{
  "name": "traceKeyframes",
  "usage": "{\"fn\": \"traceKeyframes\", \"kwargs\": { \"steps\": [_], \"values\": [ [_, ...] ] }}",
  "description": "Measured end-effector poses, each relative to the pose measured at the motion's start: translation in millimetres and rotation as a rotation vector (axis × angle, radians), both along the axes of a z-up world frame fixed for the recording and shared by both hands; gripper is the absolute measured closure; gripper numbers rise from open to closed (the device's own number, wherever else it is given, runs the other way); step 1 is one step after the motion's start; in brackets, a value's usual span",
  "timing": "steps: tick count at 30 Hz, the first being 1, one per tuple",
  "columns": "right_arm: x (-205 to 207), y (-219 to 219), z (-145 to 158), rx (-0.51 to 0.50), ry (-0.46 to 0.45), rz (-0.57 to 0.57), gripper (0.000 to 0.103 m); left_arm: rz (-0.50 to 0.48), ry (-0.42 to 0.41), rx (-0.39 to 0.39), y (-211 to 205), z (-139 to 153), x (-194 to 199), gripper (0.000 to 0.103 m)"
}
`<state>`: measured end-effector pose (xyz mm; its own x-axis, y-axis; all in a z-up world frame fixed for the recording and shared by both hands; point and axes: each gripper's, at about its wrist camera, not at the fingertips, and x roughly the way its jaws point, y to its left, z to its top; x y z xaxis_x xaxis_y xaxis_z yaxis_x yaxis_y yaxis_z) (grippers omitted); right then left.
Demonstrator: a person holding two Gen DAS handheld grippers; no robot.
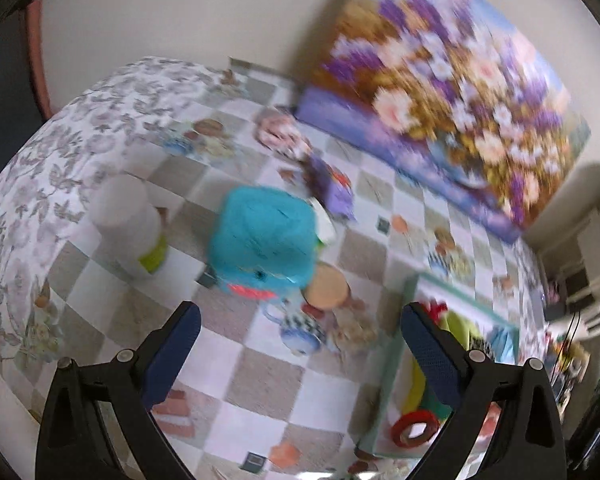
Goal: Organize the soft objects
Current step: 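Withdraw both grippers from the tray toward the purple wipes pack and pink cloth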
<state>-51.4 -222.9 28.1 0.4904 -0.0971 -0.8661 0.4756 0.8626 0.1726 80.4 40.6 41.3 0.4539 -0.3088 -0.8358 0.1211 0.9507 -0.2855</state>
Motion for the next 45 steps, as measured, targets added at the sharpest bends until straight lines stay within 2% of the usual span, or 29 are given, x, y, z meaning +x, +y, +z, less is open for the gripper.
{"fn": "traceKeyframes", "kwargs": {
  "steps": [7,10,14,18,22,26,30,38,45],
  "values": [
    [32.3,45.1,-13.3,-0.018,0.048,0.133,0.000,0.051,-0.010,-0.030,28.2,-0.8,9.7,0.003],
    [47.1,61.0,-13.8,-0.019,0.040,0.187,0.000,0.052,-0.023,0.026,29.7,-0.4,12.9,0.003],
    [69.2,78.4,-13.9,-0.040,0.039,0.249,0.000,0.009,-0.002,0.073,26.9,-1.6,30.0,0.003],
    [94.8,83.6,-16.9,-0.017,0.042,0.290,0.000,-0.037,0.055,0.093,33.6,-5.2,60.6,0.003],
    [123.7,72.5,-18.0,0.036,0.041,0.276,0.000,-0.057,0.107,0.083,40.1,-4.0,98.7,0.003],
    [156.5,60.3,-12.9,0.071,0.035,0.277,0.000,-0.087,0.138,0.115,33.8,-6.8,143.1,0.003],
    [194.5,51.6,-12.1,0.085,0.044,0.291,0.000,-0.094,0.181,0.111,26.1,-16.8,184.9,0.003],
    [259.8,47.4,-39.7,0.093,0.100,0.318,0.000,-0.054,0.246,0.132,4.9,-55.0,255.5,0.003],
    [295.5,57.1,-70.8,0.109,0.135,0.359,0.006,-0.043,0.287,0.117,-16.1,-79.1,286.2,0.003]
  ]
}}
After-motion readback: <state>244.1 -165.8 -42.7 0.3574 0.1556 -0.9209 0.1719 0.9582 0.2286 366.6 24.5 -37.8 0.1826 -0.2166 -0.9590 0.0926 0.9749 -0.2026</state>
